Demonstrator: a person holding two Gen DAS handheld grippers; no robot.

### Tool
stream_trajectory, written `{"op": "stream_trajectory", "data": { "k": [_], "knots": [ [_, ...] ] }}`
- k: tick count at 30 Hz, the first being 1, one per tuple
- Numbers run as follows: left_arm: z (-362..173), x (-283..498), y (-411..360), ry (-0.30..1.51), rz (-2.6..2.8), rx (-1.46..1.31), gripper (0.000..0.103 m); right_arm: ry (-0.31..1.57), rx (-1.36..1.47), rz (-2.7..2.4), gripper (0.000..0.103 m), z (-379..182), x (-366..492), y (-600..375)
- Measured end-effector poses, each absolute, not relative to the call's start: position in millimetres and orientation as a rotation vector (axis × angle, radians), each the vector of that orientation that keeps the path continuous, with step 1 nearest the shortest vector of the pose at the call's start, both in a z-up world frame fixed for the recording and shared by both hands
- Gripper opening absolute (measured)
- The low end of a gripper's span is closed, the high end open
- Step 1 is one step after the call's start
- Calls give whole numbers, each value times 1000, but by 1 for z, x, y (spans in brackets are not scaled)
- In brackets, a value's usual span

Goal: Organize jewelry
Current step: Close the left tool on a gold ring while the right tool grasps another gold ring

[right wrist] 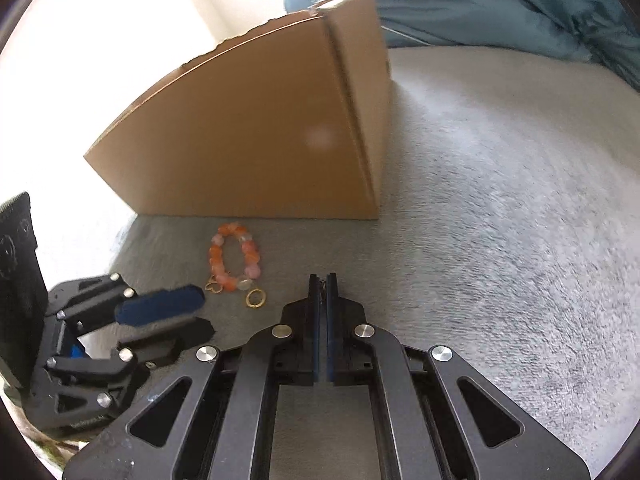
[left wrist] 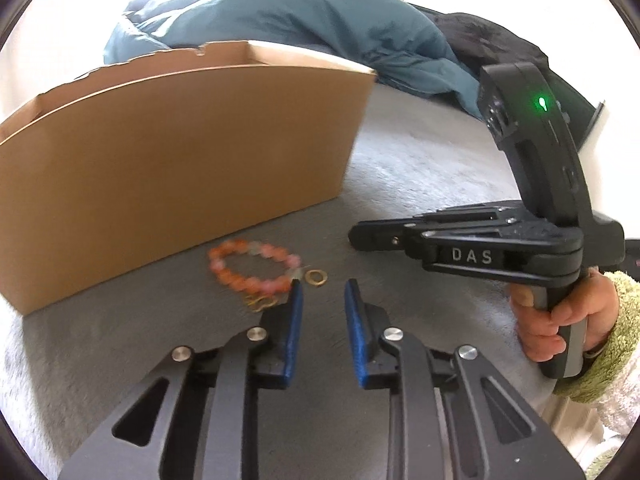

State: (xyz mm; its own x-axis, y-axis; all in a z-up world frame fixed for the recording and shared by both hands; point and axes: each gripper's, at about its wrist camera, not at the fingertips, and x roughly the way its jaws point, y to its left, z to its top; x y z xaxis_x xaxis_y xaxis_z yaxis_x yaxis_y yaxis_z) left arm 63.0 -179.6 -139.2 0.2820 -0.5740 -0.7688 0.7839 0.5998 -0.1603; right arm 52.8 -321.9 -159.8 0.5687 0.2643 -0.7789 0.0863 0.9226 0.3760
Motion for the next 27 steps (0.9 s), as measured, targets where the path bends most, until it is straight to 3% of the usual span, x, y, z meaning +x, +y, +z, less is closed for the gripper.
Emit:
{"op": "stream_trajectory", "data": {
  "k": [19,27],
  "knots": [
    [-166,89,-220,988,-862,351,20,930,540,109,1,-169,36,-353],
    [-166,83,-225,956,-836,384,11,928,542,110,1,-171,36,-354]
  ]
}}
